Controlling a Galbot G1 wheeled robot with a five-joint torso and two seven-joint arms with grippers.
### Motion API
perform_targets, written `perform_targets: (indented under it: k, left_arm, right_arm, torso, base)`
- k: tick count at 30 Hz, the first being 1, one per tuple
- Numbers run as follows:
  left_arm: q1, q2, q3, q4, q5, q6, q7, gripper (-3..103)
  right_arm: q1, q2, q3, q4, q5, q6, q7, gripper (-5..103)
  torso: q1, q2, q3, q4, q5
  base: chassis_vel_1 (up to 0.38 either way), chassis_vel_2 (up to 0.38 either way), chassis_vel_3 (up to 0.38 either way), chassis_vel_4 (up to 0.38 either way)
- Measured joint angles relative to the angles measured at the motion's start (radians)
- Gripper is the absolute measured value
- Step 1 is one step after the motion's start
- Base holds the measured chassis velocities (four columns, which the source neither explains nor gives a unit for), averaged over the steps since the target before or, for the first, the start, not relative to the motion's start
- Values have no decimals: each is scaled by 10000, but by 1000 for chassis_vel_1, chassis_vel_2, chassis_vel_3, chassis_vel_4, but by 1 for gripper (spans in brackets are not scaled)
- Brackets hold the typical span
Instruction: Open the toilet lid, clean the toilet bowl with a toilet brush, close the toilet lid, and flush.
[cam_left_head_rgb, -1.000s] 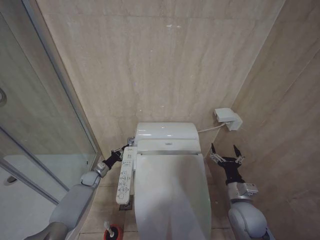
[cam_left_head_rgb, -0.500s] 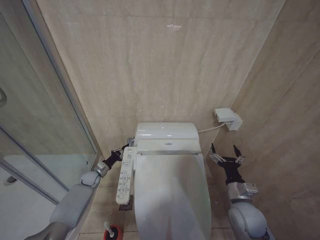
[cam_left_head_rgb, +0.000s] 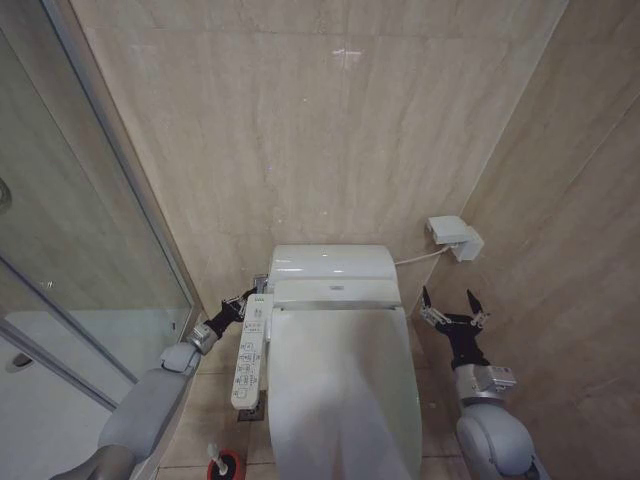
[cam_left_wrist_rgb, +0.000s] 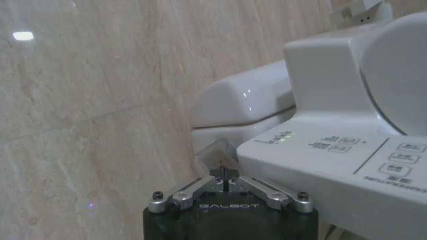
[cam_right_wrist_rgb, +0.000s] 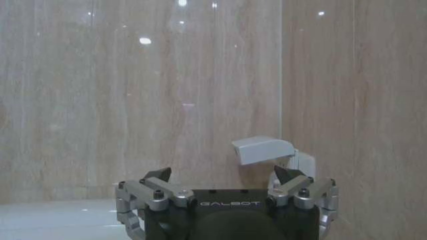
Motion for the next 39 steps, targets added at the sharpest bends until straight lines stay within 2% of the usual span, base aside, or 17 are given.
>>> perform_targets:
  k: [9, 11, 16, 17, 19, 23, 24, 28, 29, 31, 32, 33, 35, 36, 39]
  left_arm:
    - [924, 40, -965, -867, 175, -168, -250, 0]
    - [1493, 196, -1298, -1512, 100, -169, -589, 0]
    - [2102, 392, -1653, -2344, -13, -161, -895, 0]
    - [2439, 490, -1894, -2842, -69, -147, -1024, 0]
    - [2569, 532, -1973, -3043, -81, -143, -1086, 0]
    - [3235, 644, -2564, -4072, -123, -77, -1710, 0]
    - [3235, 644, -2564, -4072, -123, -77, -1710, 0]
    - [3678, 610, -2987, -4995, -419, 405, -2951, 0]
    - [3678, 610, -2987, -4995, -419, 405, -2951, 0]
    - [3982, 574, -3154, -5629, -652, 880, -3404, 0]
    - [4188, 528, -3270, -6063, -831, 1176, -3605, 17]
    - [4188, 528, -3270, -6063, -831, 1176, -3605, 17]
    - [4602, 393, -3479, -6864, -1067, 1721, -4018, 17]
    - [4602, 393, -3479, -6864, -1067, 1721, -4018, 17]
    - [5439, 168, -3837, -8051, -1310, 2551, -4554, 17]
  right_arm:
    - [0, 0, 0, 0, 0, 0, 0, 100]
    - [-1, 0, -1, 0, 0, 0, 0, 100]
    - [0, 0, 0, -1, 0, 0, 0, 100]
    - [0, 0, 0, 0, 0, 0, 0, 100]
    - [0, 0, 0, 0, 0, 0, 0, 100]
    - [0, 0, 0, 0, 0, 0, 0, 100]
    - [0, 0, 0, 0, 0, 0, 0, 100]
    - [0, 0, 0, 0, 0, 0, 0, 100]
    - [0, 0, 0, 0, 0, 0, 0, 100]
    - [-1, 0, 0, 0, 0, 0, 0, 100]
    - [-1, 0, -1, 0, 0, -1, 0, 100]
    - [-1, 0, -1, 0, 0, -1, 0, 100]
    - [0, 0, 0, 0, 0, 0, 0, 100]
    - [0, 0, 0, 0, 0, 0, 0, 100]
    - [-1, 0, 0, 0, 0, 0, 0, 100]
  torso:
    - [-2, 1, -1, -7, -4]
    - [-3, 1, -1, -2, -2]
    - [-3, 1, -1, 1, -3]
    - [-3, 1, -1, 6, -1]
    - [-3, 1, -1, 5, -1]
    - [-3, 1, -1, 3, -1]
    - [-3, 1, -1, 3, -1]
    - [-2, 1, 0, 2, 0]
    - [-2, 1, 0, 2, 0]
    - [-3, 1, 0, 3, 1]
    - [-2, 1, 0, 3, 0]
    - [-2, 1, 0, 3, 0]
    - [-2, 1, 0, 2, 2]
    - [-2, 1, 0, 2, 2]
    - [-2, 1, 0, 2, 2]
  base:
    - [0, 0, 0, 0]
    - [0, 0, 0, 0]
    - [0, 0, 0, 0]
    - [0, 0, 0, 0]
    - [0, 0, 0, 0]
    - [0, 0, 0, 0]
    - [0, 0, 0, 0]
    - [0, 0, 0, 0]
    - [0, 0, 0, 0]
    - [0, 0, 0, 0]
    - [0, 0, 0, 0]
    - [0, 0, 0, 0]
    - [0, 0, 0, 0]
    - [0, 0, 0, 0]
    - [0, 0, 0, 0]
